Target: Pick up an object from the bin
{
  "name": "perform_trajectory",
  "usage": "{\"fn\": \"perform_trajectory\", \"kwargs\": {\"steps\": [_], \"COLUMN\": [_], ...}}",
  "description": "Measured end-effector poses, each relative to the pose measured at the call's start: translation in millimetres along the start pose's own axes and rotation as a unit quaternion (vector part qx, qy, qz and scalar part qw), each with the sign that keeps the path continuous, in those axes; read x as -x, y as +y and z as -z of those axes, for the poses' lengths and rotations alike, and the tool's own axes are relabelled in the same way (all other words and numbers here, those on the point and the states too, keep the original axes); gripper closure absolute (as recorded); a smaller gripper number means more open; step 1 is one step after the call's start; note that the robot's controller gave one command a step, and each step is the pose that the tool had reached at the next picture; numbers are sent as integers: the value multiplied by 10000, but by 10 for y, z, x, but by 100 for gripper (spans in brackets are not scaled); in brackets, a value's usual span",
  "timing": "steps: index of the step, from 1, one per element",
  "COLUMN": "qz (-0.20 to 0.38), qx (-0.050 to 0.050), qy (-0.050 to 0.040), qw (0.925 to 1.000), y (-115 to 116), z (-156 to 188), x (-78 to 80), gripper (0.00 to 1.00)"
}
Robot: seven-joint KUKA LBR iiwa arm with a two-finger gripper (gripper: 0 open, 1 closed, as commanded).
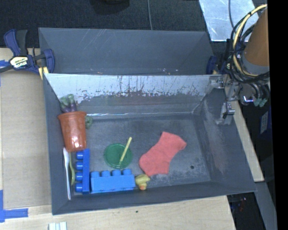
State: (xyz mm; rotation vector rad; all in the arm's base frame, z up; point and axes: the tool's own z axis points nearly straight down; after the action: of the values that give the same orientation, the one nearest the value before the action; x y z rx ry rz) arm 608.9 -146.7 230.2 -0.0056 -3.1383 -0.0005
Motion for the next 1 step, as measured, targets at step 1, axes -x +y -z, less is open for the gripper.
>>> {"fn": "perform_trajectory", "kwargs": {"steps": [1], "qz": [13], "qx": [-7], "qy": [-41], "qw": [10000], "y": [7], "z": [46], "x": [17], "gripper": [0]}}
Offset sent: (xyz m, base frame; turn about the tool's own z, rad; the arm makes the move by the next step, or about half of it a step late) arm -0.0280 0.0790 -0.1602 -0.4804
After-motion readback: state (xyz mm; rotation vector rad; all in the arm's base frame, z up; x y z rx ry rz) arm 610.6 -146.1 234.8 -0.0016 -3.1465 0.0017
